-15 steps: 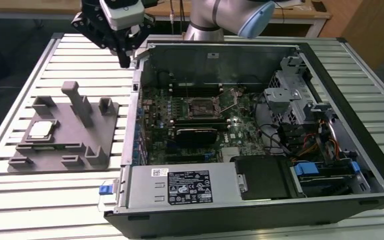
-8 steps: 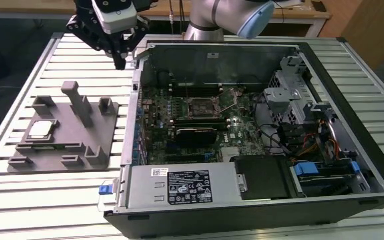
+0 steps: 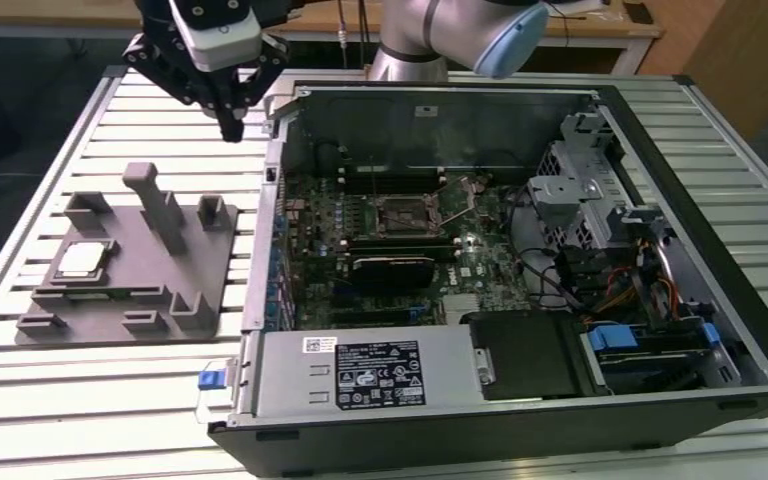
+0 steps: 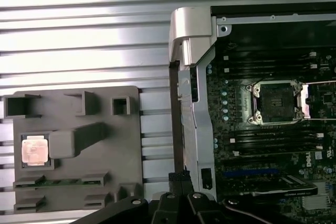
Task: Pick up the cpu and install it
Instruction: 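Reach for the cpu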
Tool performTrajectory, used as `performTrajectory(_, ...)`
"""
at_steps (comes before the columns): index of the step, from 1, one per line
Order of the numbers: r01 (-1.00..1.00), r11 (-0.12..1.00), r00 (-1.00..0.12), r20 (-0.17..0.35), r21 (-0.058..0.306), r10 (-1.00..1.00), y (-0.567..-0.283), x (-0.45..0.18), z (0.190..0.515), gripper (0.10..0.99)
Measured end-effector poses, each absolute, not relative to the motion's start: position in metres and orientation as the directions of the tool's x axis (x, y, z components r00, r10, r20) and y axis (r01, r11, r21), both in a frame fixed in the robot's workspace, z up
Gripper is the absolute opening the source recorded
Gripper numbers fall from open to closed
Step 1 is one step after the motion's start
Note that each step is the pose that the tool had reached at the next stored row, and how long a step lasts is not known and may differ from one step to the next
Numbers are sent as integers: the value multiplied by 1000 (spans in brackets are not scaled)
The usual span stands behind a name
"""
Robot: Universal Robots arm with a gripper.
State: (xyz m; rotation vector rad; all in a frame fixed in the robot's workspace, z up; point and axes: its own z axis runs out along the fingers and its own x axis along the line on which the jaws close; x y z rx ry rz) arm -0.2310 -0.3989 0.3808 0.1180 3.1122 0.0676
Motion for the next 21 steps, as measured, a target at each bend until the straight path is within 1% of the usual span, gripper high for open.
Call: performTrajectory(21,75,996,-997,-25,44,76,-399,-258,373,106)
